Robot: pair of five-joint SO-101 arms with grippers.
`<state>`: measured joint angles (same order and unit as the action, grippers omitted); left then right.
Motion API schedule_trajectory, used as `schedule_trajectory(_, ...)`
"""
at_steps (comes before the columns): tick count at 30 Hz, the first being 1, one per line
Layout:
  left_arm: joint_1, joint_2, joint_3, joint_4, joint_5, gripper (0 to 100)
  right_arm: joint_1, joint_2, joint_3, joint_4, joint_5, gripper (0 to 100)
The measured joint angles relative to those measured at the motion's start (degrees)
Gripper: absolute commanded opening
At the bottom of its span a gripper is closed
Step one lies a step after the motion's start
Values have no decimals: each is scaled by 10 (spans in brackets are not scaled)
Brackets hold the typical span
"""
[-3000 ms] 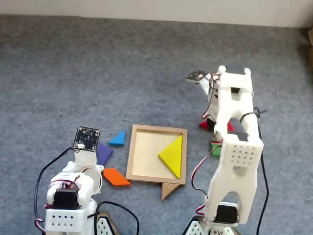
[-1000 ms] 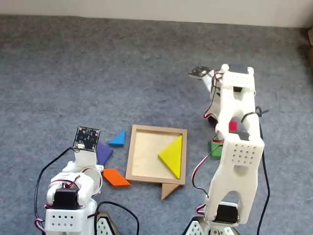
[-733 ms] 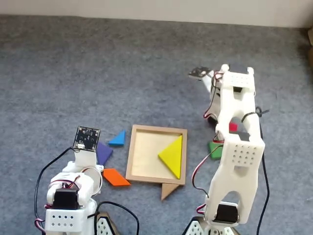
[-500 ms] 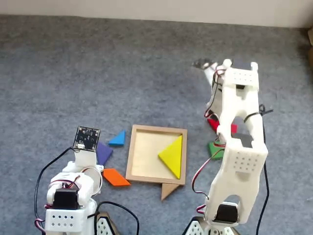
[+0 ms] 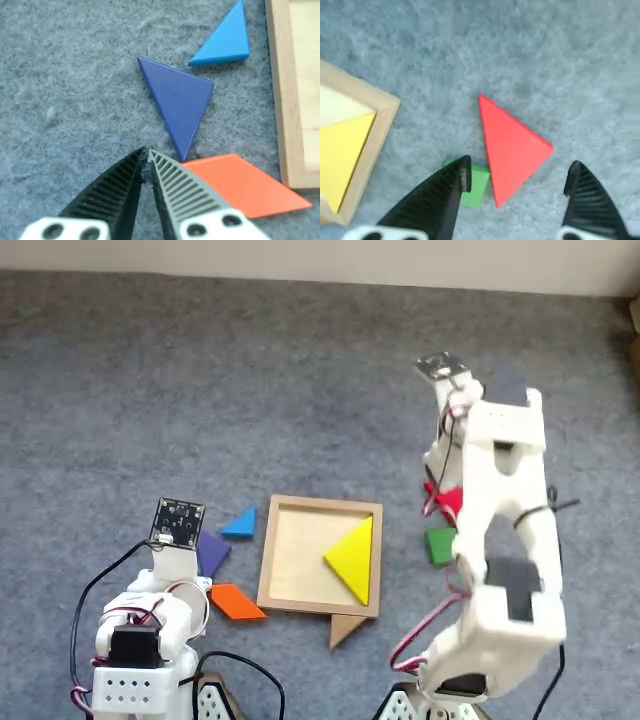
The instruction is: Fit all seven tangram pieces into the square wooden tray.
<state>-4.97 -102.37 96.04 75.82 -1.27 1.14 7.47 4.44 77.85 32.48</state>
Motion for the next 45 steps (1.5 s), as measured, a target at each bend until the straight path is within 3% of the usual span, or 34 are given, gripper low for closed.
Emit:
schedule_trajectory(7,0,0,0,0,0,5,0,-76,149,-58,-52,296)
schedule_trajectory(26,0,0,0,0,0,5,13,-12,150,-156,-54,296)
schedule_trajectory(36,0,0,0,0,0,5,16,19,150,-167,16,296)
schedule_trajectory(45,0,0,0,0,0,5,25,19,150,-187,18,297)
